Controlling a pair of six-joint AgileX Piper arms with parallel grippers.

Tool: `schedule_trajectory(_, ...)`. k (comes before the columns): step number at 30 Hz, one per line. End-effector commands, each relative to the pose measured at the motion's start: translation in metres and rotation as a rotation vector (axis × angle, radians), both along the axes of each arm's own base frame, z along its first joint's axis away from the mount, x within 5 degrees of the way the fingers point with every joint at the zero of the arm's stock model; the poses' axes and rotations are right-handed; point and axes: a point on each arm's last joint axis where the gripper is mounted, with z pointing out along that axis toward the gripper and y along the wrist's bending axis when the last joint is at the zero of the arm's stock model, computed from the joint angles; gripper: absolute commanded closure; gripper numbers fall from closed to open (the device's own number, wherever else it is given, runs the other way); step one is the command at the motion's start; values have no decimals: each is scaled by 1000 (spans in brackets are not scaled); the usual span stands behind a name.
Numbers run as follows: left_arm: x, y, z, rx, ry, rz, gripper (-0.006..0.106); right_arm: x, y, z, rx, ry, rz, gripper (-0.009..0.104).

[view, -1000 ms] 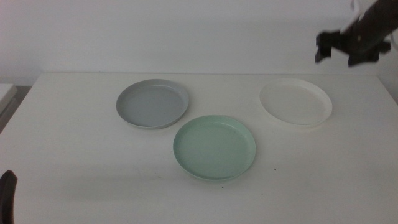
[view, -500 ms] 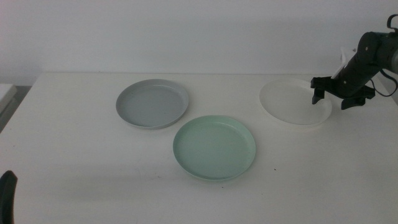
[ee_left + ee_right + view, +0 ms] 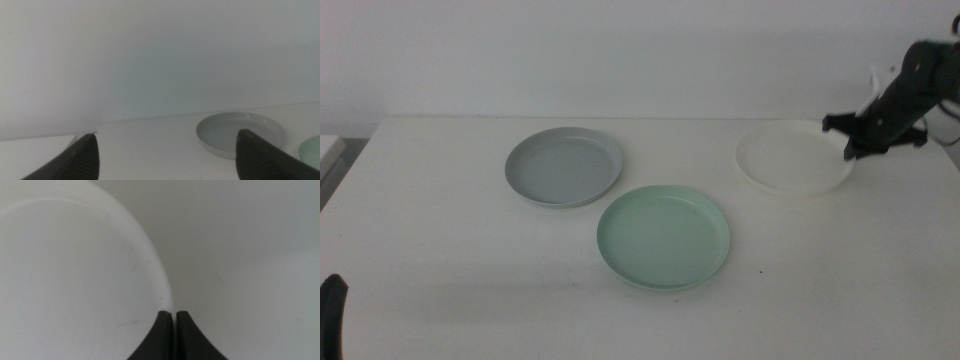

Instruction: Stack the three bowls on top of each other.

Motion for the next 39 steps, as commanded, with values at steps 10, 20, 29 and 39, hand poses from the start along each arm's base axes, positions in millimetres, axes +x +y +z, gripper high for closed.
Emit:
schedule_trajectory(10, 0, 0, 1, -9, -14, -1, 7, -63, 91, 139, 66, -214, 260, 97)
schedule_trajectory(20, 0, 0, 1, -9, -14, -1, 7, -128, 167, 89, 115, -137, 373, 97)
schedule_trajectory(29, 0, 0, 1, -9, -14, -1, 7, -134, 183, 46, 174, -63, 348, 97)
schedule_trajectory(39, 0, 0, 1, -9, -14, -1, 7, -124, 185, 21, 154, -69, 342, 96)
